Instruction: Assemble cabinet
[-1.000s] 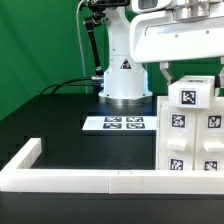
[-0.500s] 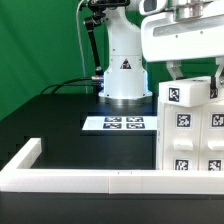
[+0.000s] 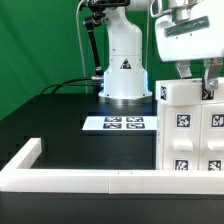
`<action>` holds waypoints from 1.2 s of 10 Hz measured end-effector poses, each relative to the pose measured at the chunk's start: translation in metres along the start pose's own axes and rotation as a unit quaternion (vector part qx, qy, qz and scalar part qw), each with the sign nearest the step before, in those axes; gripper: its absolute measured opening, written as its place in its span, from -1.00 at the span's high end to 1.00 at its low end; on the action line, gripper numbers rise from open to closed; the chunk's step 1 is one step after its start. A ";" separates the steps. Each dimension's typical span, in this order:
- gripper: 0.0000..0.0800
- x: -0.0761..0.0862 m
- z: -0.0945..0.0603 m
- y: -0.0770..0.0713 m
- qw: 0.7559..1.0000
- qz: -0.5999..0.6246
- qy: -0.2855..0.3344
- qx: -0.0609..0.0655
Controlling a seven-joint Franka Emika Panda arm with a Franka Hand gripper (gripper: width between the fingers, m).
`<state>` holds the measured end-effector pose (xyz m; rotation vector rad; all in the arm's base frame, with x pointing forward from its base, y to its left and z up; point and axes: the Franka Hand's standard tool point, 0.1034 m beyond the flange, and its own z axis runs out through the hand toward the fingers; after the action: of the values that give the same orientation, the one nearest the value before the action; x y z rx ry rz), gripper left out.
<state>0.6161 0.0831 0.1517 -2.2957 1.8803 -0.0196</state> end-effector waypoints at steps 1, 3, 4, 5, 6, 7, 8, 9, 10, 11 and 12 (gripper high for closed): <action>-0.39 0.000 0.000 0.000 1.000 0.031 -0.003 0.001; -0.39 0.000 0.001 -0.001 0.995 0.104 -0.010 0.004; -0.39 0.001 0.000 -0.002 0.990 0.142 -0.015 0.006; -0.39 0.002 0.000 -0.002 0.985 0.174 -0.018 0.007; -0.39 0.003 0.000 -0.002 0.981 0.193 -0.019 0.007; -0.39 0.004 0.000 -0.002 0.980 0.197 -0.021 0.008; -0.39 0.004 0.000 -0.002 0.981 0.192 -0.021 0.008; -0.45 0.004 0.000 -0.002 0.983 0.180 -0.022 0.008; -0.45 0.003 -0.002 -0.003 0.984 0.177 -0.022 0.010; -0.88 0.001 -0.006 -0.004 0.985 0.173 -0.024 0.013; -0.88 -0.002 -0.012 -0.006 0.985 0.168 -0.026 0.017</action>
Offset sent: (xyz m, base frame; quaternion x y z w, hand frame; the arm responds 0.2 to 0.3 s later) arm -0.0001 -0.0035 -0.0021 -0.0113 -0.0134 0.2249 0.9742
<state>0.6205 0.0851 0.1646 -1.9096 2.1936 0.0494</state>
